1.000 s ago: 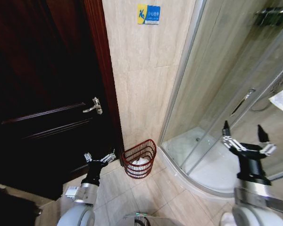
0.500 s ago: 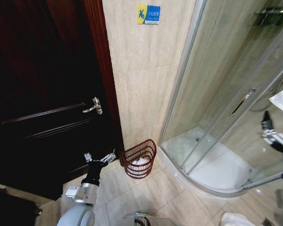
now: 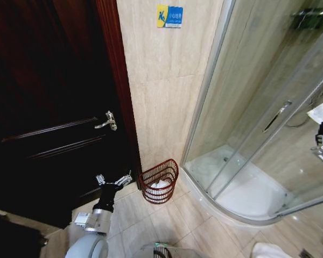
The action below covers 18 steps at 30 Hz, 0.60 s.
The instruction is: Discard the used towel into the hamper.
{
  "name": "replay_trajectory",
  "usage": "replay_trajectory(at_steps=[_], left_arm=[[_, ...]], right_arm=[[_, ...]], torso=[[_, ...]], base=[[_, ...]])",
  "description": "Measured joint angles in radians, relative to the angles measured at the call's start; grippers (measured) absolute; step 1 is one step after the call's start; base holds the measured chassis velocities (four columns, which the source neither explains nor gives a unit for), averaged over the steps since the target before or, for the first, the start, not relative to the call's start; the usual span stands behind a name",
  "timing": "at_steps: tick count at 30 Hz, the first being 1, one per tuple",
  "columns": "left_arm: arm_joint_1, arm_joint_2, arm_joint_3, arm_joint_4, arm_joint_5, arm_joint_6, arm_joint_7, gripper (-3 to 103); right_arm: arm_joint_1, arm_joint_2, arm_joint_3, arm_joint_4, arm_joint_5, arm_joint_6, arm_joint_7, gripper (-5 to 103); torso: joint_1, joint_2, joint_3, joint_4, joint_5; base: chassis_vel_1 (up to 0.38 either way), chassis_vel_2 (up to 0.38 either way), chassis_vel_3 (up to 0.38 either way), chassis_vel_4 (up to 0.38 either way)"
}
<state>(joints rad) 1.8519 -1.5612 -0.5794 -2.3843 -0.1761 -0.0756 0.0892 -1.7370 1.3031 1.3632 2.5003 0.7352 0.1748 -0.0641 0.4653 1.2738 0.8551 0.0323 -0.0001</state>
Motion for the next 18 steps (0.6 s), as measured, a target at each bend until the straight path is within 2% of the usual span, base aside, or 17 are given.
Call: replay_trajectory(at_steps=[4,18], left_arm=[[0.000,0.000,0.000,0.000,0.000,0.000,0.000,100],[0.000,0.000,0.000,0.000,0.000,0.000,0.000,100]], right_arm=[[0.000,0.003,0.001,0.000,-0.003,0.000,-0.001,100],[0.003,0.009,-0.011,-0.001,-0.024,0.003,-0.014,100]], torso=[[0.000,0.000,0.000,0.0000,-0.0002],[0.000,0.000,0.000,0.0000,0.0002]], base=[[-0.030,-0.030,0.029,0.035],[-0.122,-0.123,0.132,0.126]])
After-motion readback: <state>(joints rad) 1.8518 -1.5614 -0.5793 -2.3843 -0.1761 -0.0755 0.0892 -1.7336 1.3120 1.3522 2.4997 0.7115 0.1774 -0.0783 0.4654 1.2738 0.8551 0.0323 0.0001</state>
